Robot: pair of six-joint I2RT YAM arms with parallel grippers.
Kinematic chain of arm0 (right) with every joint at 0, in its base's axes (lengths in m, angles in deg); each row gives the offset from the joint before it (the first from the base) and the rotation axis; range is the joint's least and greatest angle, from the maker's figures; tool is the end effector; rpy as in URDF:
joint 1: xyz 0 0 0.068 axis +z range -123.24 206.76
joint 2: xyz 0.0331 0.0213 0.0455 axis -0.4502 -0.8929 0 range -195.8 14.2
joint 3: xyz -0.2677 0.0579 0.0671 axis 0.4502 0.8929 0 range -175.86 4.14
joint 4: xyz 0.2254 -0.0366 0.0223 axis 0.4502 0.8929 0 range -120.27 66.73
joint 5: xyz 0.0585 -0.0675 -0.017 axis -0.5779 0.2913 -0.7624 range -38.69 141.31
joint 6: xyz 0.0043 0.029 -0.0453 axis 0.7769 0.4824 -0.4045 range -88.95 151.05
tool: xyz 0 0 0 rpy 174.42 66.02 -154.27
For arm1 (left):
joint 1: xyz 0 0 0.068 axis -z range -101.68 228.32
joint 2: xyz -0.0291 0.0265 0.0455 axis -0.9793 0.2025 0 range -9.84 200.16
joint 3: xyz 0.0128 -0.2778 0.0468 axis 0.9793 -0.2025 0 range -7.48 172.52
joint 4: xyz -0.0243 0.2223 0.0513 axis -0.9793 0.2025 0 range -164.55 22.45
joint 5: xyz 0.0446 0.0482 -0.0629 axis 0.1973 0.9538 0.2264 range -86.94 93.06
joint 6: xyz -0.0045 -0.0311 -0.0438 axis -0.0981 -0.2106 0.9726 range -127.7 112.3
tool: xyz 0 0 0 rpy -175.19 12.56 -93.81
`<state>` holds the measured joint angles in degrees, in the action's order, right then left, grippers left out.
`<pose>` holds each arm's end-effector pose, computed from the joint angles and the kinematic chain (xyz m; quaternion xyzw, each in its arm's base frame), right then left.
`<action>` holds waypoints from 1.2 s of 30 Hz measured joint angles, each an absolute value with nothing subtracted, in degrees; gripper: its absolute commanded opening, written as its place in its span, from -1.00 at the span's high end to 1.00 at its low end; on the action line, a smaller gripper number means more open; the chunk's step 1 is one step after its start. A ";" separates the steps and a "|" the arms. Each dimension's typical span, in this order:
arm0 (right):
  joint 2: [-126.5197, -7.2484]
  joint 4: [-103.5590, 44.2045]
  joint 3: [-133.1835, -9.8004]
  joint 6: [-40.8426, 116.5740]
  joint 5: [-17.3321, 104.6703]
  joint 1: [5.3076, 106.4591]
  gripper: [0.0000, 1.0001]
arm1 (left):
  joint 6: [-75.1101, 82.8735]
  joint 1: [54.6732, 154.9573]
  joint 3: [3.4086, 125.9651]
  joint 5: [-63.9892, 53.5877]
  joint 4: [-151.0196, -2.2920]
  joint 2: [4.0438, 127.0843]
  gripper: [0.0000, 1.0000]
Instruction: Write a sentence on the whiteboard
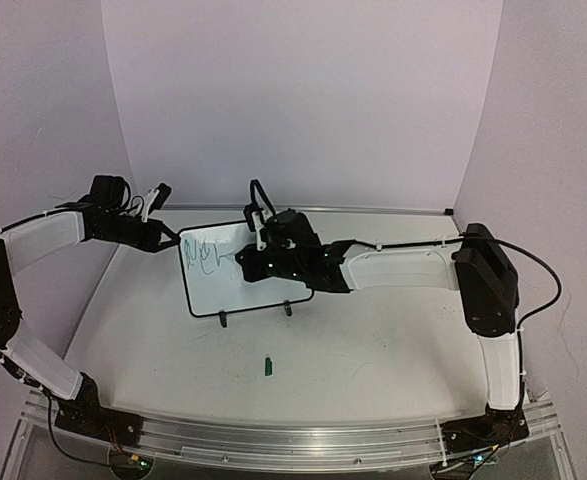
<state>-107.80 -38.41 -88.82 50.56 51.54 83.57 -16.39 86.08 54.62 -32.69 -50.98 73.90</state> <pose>0.2632 0.4020 0.2566 -0.2623 0.7807 0.3491 0.4470 0.2752 -0.0585 0.2905 0.2417 0.8542 -0.2808 0.3649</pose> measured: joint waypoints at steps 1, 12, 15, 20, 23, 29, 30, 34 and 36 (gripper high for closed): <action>-107.80 -38.57 -88.70 50.63 51.52 83.57 1.00 | -16.39 86.07 54.62 -32.70 -50.98 73.90 1.00; -107.29 -39.71 -86.49 51.30 51.26 83.57 1.00 | -16.36 86.06 54.62 -32.69 -50.98 73.90 1.00; -107.27 -39.73 -86.49 51.30 51.23 83.57 1.00 | -16.38 86.07 54.62 -32.69 -50.98 73.90 1.00; -107.19 -39.68 -86.49 51.30 51.26 83.57 1.00 | -16.39 86.07 54.62 -32.71 -50.98 73.90 1.00; -107.19 -39.66 -86.49 51.28 51.30 83.57 1.00 | -16.39 86.09 54.62 -32.71 -50.98 73.90 1.00; -107.17 -39.52 -86.60 50.93 51.35 83.57 1.00 | -16.39 86.09 54.62 -32.71 -50.98 73.90 1.00; -107.18 -39.34 -86.75 50.81 51.40 83.57 1.00 | -16.39 86.08 54.62 -32.71 -51.00 73.90 1.00; -107.16 -38.81 -87.76 50.57 52.15 83.56 1.00 | -16.39 86.06 54.62 -32.71 -50.98 73.90 1.00; -107.17 -38.79 -88.13 50.43 52.58 83.55 1.00 | -16.39 86.06 54.62 -32.71 -50.98 73.90 1.00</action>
<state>-107.17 -38.79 -88.13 50.43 52.58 83.55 -16.39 86.06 54.62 -32.71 -50.98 73.90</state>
